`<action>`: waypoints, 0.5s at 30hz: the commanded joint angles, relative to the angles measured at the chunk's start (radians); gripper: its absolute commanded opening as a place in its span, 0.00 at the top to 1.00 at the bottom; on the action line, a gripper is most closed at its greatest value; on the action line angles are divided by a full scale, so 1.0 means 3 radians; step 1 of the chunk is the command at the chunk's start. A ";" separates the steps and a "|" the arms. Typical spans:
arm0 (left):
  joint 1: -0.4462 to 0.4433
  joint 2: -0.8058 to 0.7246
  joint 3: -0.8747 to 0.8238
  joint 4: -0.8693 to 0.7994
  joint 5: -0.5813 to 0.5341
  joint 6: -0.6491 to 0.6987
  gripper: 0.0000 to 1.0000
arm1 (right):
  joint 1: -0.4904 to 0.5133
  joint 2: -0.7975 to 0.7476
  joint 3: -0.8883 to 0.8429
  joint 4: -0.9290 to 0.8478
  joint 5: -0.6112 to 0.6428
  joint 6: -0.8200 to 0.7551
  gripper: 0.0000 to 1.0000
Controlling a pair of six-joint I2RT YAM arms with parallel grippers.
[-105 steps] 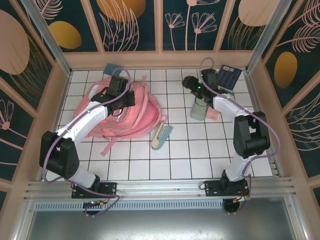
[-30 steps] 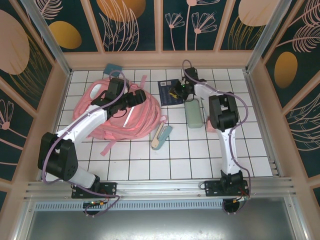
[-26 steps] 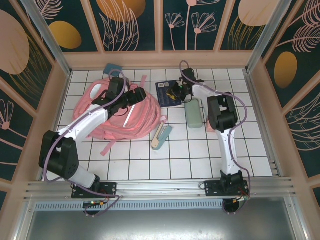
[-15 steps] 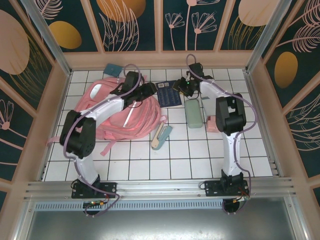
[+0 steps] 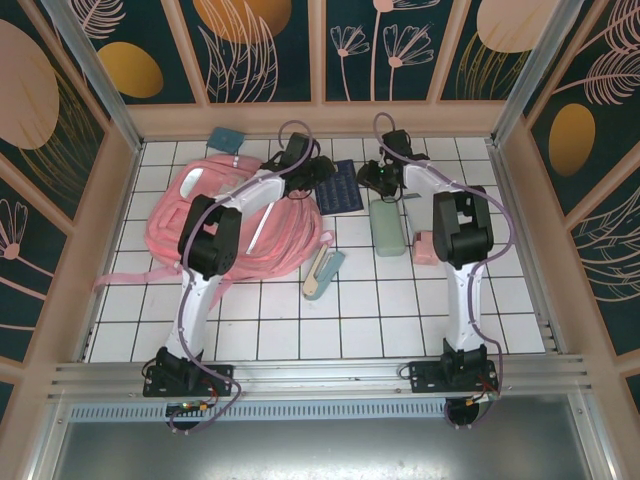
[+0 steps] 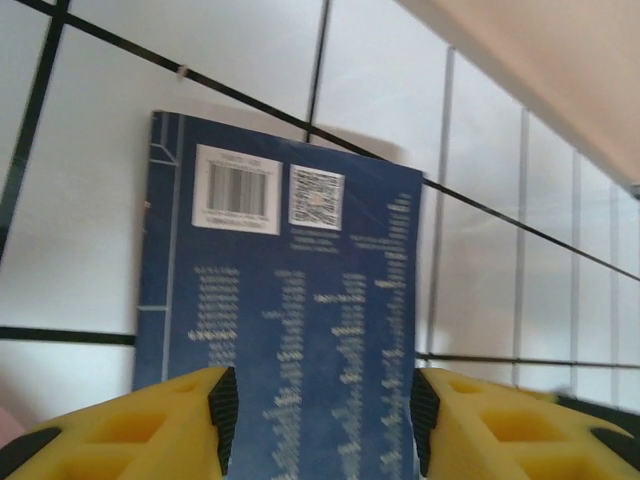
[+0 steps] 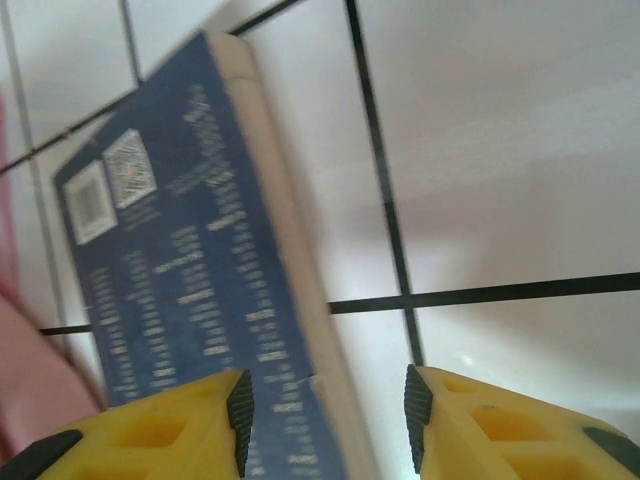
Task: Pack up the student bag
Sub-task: Pick up the book from the top-center of the table.
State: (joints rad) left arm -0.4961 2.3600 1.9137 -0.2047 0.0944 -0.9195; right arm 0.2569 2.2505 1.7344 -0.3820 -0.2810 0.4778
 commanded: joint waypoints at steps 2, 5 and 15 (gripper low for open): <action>0.0022 0.0223 0.0273 -0.0443 -0.0202 0.0063 0.48 | 0.0021 0.0128 0.0094 -0.0132 0.0116 -0.0124 0.52; 0.0028 0.0288 0.0269 -0.0540 -0.0242 0.0042 0.48 | 0.0047 0.0197 0.0143 -0.0152 0.0063 -0.0134 0.52; 0.0028 0.0440 0.0279 -0.0798 -0.0257 0.0048 0.46 | 0.0171 0.0336 0.0220 -0.0199 -0.0001 -0.0153 0.53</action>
State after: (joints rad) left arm -0.4961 2.4420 1.9873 -0.3378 0.0322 -0.9184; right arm 0.2859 2.3108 1.7824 -0.4030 -0.2600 0.4461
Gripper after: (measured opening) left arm 0.542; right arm 0.469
